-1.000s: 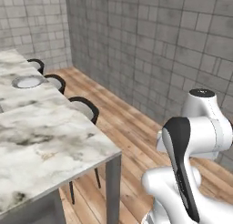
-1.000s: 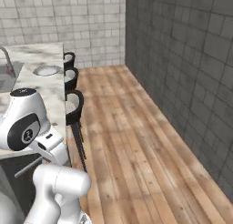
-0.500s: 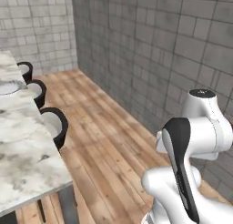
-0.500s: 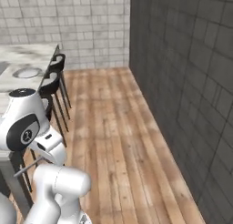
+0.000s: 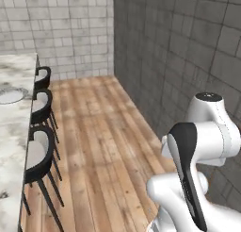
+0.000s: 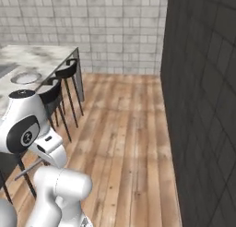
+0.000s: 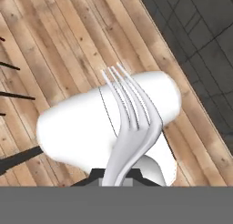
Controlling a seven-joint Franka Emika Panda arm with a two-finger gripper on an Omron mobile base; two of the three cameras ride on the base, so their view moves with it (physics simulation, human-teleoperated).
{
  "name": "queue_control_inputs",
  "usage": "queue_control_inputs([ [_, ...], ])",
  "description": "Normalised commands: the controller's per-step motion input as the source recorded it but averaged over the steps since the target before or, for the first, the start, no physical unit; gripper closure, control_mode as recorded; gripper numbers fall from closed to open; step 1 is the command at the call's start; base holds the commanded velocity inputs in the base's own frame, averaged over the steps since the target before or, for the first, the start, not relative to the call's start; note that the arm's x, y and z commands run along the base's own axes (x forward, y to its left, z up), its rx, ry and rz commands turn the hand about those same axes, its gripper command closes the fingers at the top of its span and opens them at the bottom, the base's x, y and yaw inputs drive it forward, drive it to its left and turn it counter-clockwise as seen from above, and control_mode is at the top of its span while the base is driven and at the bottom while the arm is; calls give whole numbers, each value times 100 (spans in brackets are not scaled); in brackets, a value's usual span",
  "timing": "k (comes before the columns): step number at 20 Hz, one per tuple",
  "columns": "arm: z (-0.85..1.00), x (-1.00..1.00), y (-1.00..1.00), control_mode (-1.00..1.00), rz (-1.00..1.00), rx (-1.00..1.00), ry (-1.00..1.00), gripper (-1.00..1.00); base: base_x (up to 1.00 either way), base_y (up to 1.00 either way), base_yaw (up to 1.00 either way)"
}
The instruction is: Take the fork and place it on the left side of the plate. Then take the spoon and place it on the right side of the plate. Make sure they're directly next to the plate.
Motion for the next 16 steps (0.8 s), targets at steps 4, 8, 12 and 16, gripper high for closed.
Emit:
queue_control_inputs([
  [4, 0, 0, 0, 100, 0, 0, 0, 100, 100, -65, 45],
  [8, 0, 0, 0, 100, 0, 0, 0, 100, 100, -40, 55],
  [12, 0, 0, 0, 100, 0, 0, 0, 100, 100, -25, 62],
  [16, 0, 0, 0, 100, 0, 0, 0, 100, 100, -28, 64],
])
